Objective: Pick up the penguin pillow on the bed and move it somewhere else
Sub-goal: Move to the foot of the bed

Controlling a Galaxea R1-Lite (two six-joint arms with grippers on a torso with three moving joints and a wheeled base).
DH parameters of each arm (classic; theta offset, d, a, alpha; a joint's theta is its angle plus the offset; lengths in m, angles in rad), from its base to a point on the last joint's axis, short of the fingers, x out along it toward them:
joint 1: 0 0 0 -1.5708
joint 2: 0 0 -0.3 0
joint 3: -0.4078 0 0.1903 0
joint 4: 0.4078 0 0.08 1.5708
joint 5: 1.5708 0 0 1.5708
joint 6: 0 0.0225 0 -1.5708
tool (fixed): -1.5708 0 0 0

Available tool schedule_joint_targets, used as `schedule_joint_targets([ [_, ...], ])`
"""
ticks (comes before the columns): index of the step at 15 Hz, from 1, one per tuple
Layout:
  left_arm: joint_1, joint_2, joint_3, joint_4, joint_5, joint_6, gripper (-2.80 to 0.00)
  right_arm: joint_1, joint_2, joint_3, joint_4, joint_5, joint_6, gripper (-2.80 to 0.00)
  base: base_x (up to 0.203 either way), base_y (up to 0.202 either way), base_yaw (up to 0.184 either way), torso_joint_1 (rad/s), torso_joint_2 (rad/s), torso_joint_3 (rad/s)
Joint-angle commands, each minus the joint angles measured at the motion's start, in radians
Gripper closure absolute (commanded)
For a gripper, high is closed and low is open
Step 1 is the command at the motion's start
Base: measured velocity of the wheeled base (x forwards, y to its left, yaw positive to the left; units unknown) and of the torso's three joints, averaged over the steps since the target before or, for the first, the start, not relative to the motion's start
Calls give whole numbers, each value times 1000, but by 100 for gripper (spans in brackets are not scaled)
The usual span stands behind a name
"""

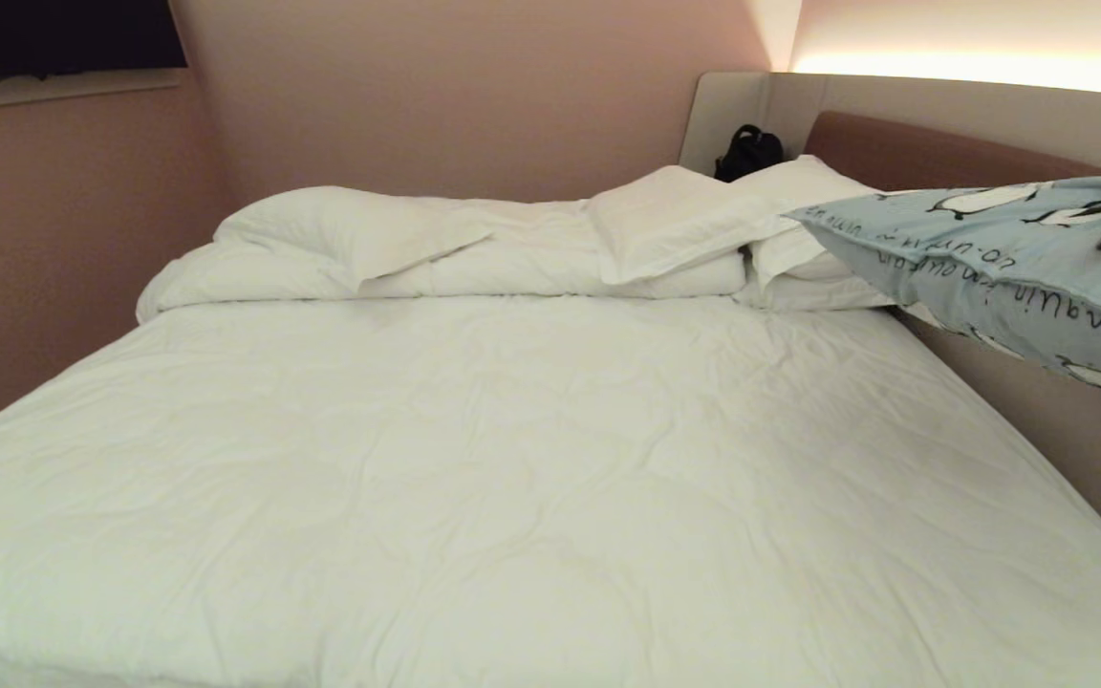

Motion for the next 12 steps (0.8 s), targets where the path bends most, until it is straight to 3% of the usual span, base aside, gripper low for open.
schedule_joint_targets([
  [1, 0, 0, 0, 0, 0, -1, 0, 0, -30, 52, -67, -25, -43, 0, 0, 0, 0, 0, 0, 0],
  [12, 2, 0, 0, 0, 0, 1, 0, 29, -150, 388, -502, -99, -234, 0, 0, 0, 0, 0, 0, 0],
])
